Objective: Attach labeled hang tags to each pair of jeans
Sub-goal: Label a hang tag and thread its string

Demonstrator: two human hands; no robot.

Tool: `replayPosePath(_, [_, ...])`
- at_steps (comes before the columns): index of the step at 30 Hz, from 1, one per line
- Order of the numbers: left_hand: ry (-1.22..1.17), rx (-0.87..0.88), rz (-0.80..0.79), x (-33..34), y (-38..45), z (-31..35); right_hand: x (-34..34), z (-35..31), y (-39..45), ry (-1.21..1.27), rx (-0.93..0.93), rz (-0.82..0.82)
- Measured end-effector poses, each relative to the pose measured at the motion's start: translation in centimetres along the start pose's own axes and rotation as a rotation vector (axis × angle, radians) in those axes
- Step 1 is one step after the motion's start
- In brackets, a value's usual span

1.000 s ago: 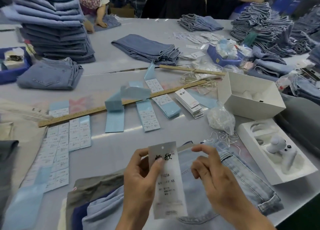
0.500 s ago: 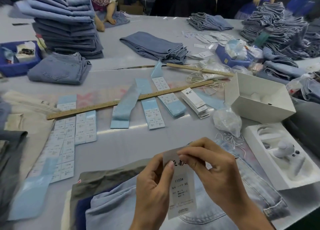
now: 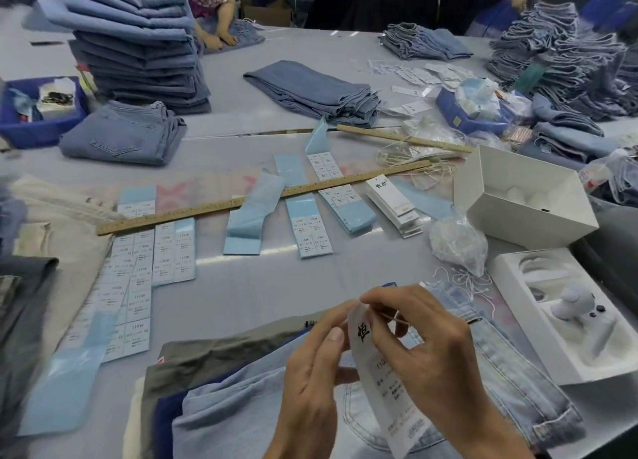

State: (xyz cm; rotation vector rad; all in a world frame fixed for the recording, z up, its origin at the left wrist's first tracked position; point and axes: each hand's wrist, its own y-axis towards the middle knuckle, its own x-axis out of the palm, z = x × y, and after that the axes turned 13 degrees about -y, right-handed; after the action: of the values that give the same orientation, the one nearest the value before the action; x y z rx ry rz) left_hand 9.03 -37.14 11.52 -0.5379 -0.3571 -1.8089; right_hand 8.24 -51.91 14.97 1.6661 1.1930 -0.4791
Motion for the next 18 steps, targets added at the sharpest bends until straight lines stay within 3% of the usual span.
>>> replayPosePath(5, [-0.056, -0.158, -0.051, -2.2, 0.9, 0.6, 0.0, 0.1, -0.2, 0.062, -0.018, -0.056])
replayPosePath(9, [-0.007, -0.112, -0.065, -2.5, 1.1, 0.6, 0.5, 0.1, -0.6, 0.119, 0.025, -0.087])
replayPosePath(14, [0.028, -0.014, 0.034, -2.3, 1.0, -0.2, 1.1, -0.6, -0.8, 0.133, 0.047, -0.096])
replayPosePath(16, [0.121, 0.005, 0.064, -2.5, 1.2, 0.1, 1.1, -0.7, -0.8, 0.119, 0.072, -0.087])
replayPosePath(18, [0.457, 0.159, 0.172, -4.2, 2.0, 1.4, 0.8, -0.7, -0.7, 0.080, 0.098, -0.042])
